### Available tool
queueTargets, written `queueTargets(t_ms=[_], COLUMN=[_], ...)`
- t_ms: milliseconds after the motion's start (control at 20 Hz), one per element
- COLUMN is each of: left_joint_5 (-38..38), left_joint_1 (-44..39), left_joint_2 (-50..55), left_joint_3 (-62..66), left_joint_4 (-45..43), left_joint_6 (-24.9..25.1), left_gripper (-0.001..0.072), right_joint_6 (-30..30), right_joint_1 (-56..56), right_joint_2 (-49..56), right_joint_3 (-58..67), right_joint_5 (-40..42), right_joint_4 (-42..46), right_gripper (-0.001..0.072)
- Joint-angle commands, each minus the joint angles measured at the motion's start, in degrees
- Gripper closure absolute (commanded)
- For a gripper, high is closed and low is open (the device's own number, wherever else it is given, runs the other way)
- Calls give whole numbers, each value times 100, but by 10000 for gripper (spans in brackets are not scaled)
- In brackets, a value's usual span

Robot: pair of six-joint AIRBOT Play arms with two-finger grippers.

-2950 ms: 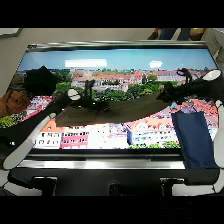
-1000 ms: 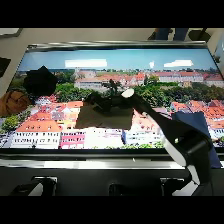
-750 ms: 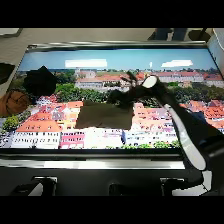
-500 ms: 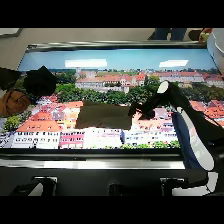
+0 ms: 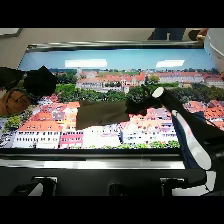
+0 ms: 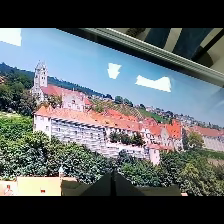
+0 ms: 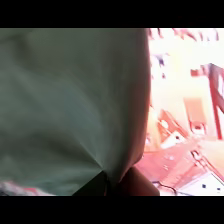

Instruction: Fold the shirts.

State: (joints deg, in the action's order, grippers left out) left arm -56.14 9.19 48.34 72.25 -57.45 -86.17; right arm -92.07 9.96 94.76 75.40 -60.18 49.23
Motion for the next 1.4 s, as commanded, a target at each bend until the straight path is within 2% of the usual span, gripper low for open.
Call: queueTargets(t_ms=[0, 200, 400, 700, 850, 1100, 1200, 1350], left_joint_5=[4, 9, 9, 7, 2, 0, 0, 0], left_joint_1=[2, 2, 2, 2, 2, 2, 2, 2], left_joint_2=[-4, -4, -4, -4, -4, -4, -4, -4], left_joint_3=[-2, -4, -4, -4, -4, -4, -4, -4], left_joint_4=[44, 44, 44, 46, 46, 44, 44, 42], left_joint_6=[28, 92, 116, 278, 389, 391, 420, 654], left_gripper=[668, 668, 668, 668, 668, 668, 668, 667], right_joint_6=[315, 179, -33, -284, -446, -938, -844, -1054], right_joint_1=[-621, -1978, -3401, -4988, -5320, -5333, -5333, -5333], right_joint_2=[-385, -1016, -1727, -2194, -2210, -2212, -2216, -2334], right_joint_3=[824, 1690, 1797, 1797, 1797, 1797, 1797, 1797], right_joint_5=[-837, -1952, -2330, -2981, -2719, -1764, -2170, -3241], right_joint_4=[-166, -157, 13, 962, 1067, 999, 1145, 2295], right_gripper=[671, 671, 671, 671, 671, 671, 671, 671])
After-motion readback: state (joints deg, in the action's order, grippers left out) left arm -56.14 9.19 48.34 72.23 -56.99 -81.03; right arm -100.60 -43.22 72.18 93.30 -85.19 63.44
